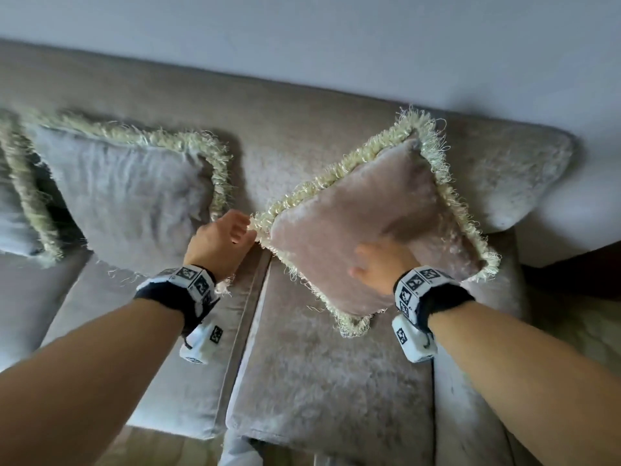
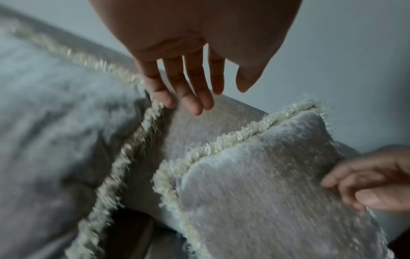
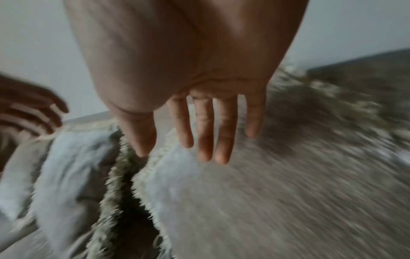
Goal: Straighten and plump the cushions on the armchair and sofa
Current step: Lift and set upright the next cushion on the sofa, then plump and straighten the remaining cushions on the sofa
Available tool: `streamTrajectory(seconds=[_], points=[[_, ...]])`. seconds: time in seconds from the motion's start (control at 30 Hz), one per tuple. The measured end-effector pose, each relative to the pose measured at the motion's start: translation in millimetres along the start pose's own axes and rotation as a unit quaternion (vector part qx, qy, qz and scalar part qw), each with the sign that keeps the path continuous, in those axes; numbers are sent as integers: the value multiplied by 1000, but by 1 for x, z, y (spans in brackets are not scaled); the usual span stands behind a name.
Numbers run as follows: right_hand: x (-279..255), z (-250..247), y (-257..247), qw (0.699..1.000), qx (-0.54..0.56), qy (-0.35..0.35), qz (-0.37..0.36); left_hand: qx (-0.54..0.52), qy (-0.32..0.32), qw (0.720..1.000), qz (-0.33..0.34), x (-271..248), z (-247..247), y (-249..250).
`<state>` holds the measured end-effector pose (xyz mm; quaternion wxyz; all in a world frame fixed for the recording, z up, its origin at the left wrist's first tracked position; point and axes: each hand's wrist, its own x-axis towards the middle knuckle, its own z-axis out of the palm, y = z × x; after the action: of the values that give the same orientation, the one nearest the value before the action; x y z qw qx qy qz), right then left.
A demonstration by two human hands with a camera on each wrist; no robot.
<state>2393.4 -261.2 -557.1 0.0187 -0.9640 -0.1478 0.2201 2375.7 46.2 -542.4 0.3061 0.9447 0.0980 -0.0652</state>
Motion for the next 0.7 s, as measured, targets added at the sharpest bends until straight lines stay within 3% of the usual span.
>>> streamTrajectory(seconds=[0.17,0.47,0.7], points=[[-5,-28,-96,998,-27,-39,-34,123,-119,983,60,-27,-71,-34],[-32,-78,-277,999,-21,-37,-16,232,-190,950,91,-85,-210,-153],[-26,-107,-397,998,-3,-23,-62,250,-154,954,66,-93,-298,-229]])
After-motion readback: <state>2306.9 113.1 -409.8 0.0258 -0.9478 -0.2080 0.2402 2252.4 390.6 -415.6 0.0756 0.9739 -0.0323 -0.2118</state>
